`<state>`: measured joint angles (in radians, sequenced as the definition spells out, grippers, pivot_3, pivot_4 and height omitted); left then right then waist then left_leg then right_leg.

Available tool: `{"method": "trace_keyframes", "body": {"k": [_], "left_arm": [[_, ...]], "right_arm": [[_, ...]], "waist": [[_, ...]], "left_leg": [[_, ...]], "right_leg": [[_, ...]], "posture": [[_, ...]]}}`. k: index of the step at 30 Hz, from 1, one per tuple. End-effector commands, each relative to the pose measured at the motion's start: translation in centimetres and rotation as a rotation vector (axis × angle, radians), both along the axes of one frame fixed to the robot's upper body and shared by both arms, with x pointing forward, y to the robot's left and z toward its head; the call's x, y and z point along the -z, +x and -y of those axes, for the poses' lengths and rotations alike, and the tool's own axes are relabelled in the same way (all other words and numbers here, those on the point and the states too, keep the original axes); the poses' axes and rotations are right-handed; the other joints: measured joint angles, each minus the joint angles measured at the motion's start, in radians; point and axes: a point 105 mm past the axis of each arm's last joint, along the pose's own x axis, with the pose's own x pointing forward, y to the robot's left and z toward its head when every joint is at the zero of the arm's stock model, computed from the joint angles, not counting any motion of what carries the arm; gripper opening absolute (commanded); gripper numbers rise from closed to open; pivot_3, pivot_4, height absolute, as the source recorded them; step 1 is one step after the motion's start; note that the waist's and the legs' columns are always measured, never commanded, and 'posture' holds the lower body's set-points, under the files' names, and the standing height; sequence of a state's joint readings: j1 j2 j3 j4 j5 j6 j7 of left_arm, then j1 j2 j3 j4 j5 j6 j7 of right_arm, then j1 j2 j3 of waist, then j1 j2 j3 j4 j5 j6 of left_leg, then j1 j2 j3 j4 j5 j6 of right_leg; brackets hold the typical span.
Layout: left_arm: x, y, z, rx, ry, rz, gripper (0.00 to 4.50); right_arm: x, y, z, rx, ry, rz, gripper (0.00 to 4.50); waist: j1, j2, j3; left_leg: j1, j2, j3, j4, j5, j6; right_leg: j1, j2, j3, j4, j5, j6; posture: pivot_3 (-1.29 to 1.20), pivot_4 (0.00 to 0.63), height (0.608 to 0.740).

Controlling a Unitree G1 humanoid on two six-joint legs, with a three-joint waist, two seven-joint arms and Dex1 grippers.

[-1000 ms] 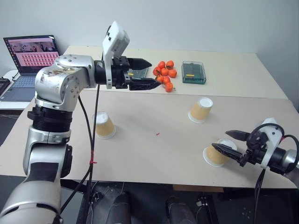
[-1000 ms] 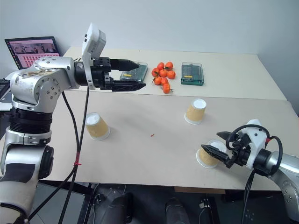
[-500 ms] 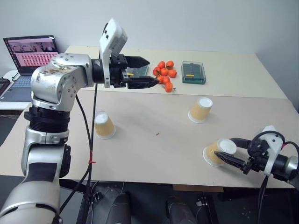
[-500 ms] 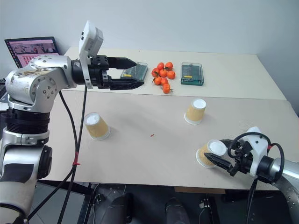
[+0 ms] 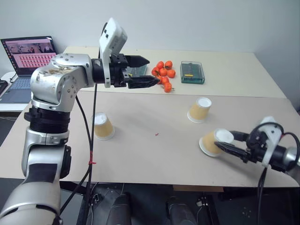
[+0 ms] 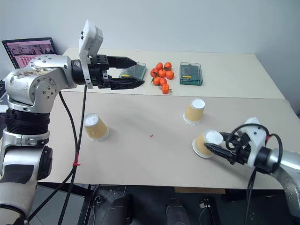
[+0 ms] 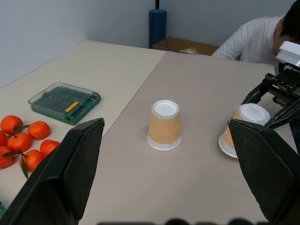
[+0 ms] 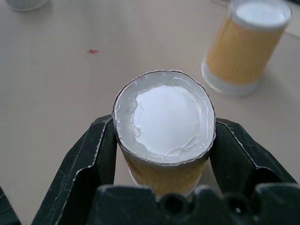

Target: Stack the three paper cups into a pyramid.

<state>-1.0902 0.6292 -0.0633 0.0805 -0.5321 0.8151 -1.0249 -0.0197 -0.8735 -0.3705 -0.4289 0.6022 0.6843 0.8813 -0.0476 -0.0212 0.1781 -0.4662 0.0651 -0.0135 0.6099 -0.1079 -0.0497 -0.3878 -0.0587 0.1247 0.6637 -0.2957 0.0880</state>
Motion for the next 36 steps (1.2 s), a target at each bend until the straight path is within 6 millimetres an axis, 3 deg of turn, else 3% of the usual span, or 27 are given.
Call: {"method": "trace_keyframes", "body": {"k": [1,5,8,12,18,26,28,31,34,36], "left_arm": [[-1.1,-0.6,-0.7,-0.022,-0.015,0.052,4.50],[-1.5,-1.2,-1.1,-0.046,-0.035,0.084,4.50],[-2.0,-2.1,-1.0,-0.035,-0.060,0.082,4.50],[-0.7,-3.6,-2.0,-0.060,0.014,0.065,4.50],[0.1,-4.8,-3.4,-0.140,0.039,0.052,4.50],[-0.2,-5.5,-3.9,-0.215,-0.014,0.056,4.50],[0.1,-5.7,-4.0,-0.216,-0.019,0.037,4.50],[0.4,-5.8,-3.9,-0.221,-0.023,0.028,4.50],[0.5,-5.6,-3.7,-0.223,-0.026,0.025,4.50],[0.4,-5.5,-3.5,-0.217,-0.029,0.026,4.50]], "right_arm": [[-1.4,1.0,-2.3,-0.097,-0.011,0.047,2.65],[-2.0,3.3,-6.6,-0.204,0.021,0.102,2.65],[-2.1,4.4,-8.5,-0.244,0.041,0.118,2.65],[-1.7,5.4,-11.2,-0.351,0.030,0.114,2.65],[-1.2,7.1,-12.3,-0.411,-0.001,0.108,2.65],[0.4,7.4,-13.8,-0.516,-0.030,0.033,2.65],[0.6,7.3,-14.1,-0.530,-0.040,0.028,3.57],[0.3,7.3,-14.0,-0.533,-0.040,0.031,4.48],[-0.6,7.3,-13.5,-0.529,-0.037,0.056,4.48],[-2.6,7.0,-12.6,-0.529,-0.005,0.100,4.48]], "waist": [[0.003,0.000,0.000],[0.002,0.000,0.000],[0.006,0.000,0.000],[0.008,0.000,0.000],[0.009,0.000,0.000],[0.008,-0.001,0.000],[0.006,0.000,0.000],[0.007,0.000,0.000],[0.008,-0.001,0.000],[0.008,-0.001,0.000]], "left_leg": [[0.000,0.000,0.000,0.000,0.000,0.000],[0.000,0.000,0.000,0.000,0.000,0.000],[-0.001,0.000,-0.001,0.000,0.000,0.000],[-0.002,0.000,-0.001,0.000,0.000,0.000],[-0.002,0.000,-0.002,0.000,0.000,0.000],[-0.002,0.000,-0.002,0.000,0.000,0.000],[-0.002,0.000,-0.002,0.000,0.000,0.000],[-0.002,0.000,-0.002,0.000,0.000,0.000],[-0.002,0.000,-0.002,0.000,0.000,0.000],[-0.002,0.000,-0.002,0.000,0.000,0.000]], "right_leg": [[0.000,0.000,0.000,0.000,0.000,0.000],[0.000,0.000,0.000,0.000,0.000,0.000],[-0.001,0.000,-0.001,0.000,0.000,0.000],[-0.001,0.000,-0.001,-0.001,0.000,0.000],[-0.001,0.000,-0.002,0.000,0.000,0.000],[-0.001,0.000,-0.003,0.000,0.000,0.000],[-0.001,0.000,-0.003,0.000,0.000,0.000],[-0.001,0.000,-0.003,0.001,0.000,0.000],[-0.001,0.000,-0.003,0.000,0.000,0.000],[-0.001,0.000,-0.003,0.000,0.000,0.000]], "posture": [[0.00,0.150,0.735],[0.00,0.150,0.735],[0.00,0.150,0.735],[0.00,0.150,0.735],[0.00,0.150,0.735],[0.00,0.150,0.735],[0.00,0.150,0.735],[0.00,0.150,0.735],[0.00,0.150,0.735],[0.00,0.150,0.735]]}}
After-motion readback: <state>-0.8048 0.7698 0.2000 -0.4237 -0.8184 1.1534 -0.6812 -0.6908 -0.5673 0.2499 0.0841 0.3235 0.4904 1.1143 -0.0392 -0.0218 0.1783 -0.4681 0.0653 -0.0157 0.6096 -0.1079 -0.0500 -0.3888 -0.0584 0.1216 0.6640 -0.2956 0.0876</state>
